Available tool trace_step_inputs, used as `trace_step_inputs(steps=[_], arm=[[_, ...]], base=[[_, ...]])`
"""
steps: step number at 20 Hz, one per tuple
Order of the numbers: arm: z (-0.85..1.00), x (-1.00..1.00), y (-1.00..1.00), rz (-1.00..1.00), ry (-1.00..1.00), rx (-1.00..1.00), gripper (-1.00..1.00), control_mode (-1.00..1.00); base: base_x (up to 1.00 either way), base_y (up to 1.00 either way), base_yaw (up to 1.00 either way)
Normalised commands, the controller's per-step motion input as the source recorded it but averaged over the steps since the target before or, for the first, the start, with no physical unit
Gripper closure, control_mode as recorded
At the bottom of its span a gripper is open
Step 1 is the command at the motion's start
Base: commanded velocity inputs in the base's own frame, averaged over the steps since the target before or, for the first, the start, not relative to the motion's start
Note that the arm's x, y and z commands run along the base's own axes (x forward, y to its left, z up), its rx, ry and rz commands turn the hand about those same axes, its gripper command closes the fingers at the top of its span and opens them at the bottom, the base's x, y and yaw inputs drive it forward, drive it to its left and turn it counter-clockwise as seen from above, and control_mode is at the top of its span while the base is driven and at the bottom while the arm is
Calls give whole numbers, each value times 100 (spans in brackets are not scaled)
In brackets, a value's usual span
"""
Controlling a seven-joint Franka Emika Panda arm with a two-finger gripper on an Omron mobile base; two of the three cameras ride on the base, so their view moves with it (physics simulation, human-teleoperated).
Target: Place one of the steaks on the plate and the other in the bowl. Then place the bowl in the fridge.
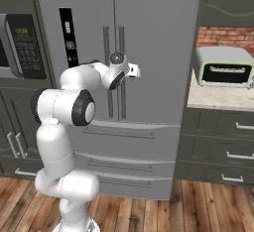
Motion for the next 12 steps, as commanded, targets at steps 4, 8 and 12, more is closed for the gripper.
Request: trace_step_inputs(steps=[4, 8, 12], arm=[[0, 23, 0, 0, -2, 0, 100, -100], [0, 11, 0, 0, -5, 0, 100, -100], [0, 3, 0, 0, -2, 0, 100, -100]], base=[[0, 0, 0], [0, 0, 0], [0, 0, 0]])
